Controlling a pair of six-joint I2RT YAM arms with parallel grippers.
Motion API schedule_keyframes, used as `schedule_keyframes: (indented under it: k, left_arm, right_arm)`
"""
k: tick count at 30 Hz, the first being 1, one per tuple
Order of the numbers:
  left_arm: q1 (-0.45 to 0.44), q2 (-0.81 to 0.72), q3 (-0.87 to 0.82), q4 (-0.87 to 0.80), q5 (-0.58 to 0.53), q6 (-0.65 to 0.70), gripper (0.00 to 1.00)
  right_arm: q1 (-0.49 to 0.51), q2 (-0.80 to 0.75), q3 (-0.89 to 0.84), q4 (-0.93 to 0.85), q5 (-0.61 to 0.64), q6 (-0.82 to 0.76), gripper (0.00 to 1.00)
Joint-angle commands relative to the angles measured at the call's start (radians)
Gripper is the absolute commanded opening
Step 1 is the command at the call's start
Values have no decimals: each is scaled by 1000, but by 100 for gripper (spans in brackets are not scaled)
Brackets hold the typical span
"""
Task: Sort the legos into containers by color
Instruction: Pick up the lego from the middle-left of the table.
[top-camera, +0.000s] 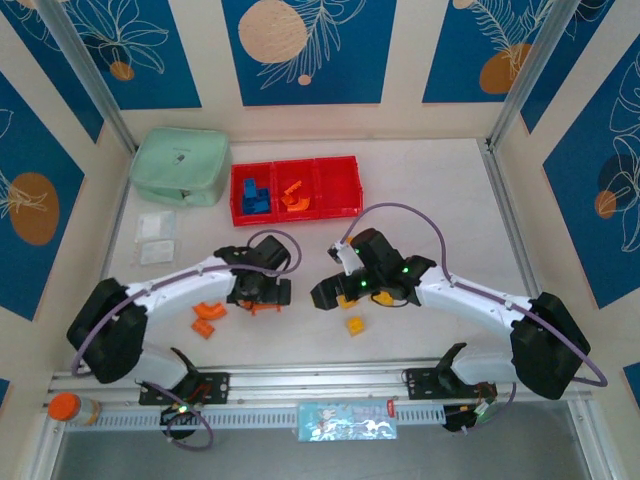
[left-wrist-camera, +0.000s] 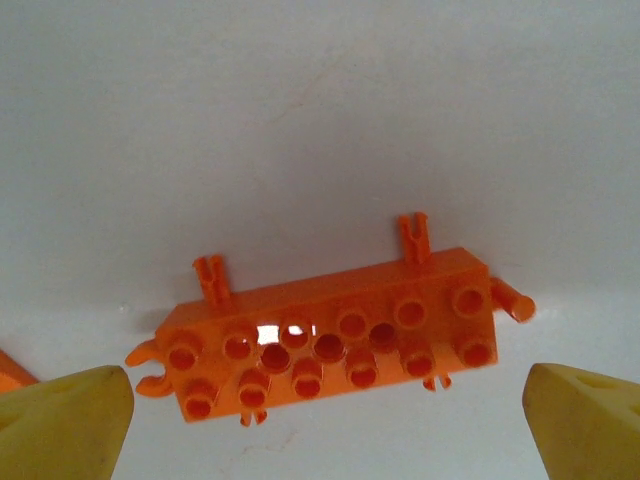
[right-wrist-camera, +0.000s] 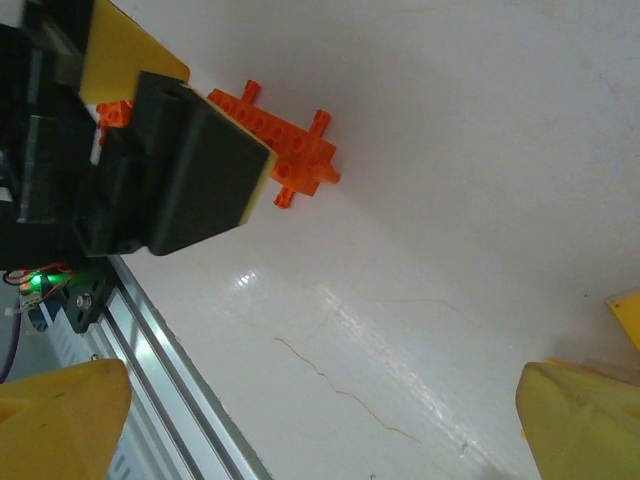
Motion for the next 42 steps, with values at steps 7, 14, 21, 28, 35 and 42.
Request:
schedule_keyframes:
  k: [7, 14, 21, 28, 35, 42]
  left_arm:
    - [-4, 74, 24, -1, -35, -6, 99]
    - [-2, 112, 28, 24, -13, -6, 99]
    - [-4, 147, 50, -1, -36, -22, 99]
    - [-4, 138, 35, 28, -30, -35, 99]
    - [-4, 93, 47, 17, -57, -50, 100]
    - [-5, 60, 40, 17, -71, -61, 93]
  right_arm:
    - [-10, -23, -17, -6, 11, 4, 99]
    - [-19, -28, -15, -12, 11, -1, 99]
    - [-20, -33, -16, -15, 11, 0, 99]
    - [-23, -34, -11, -14, 8, -2, 99]
    - [-26, -34, 3, -23, 7, -6, 99]
    - [-33, -33, 8, -22, 0, -10, 99]
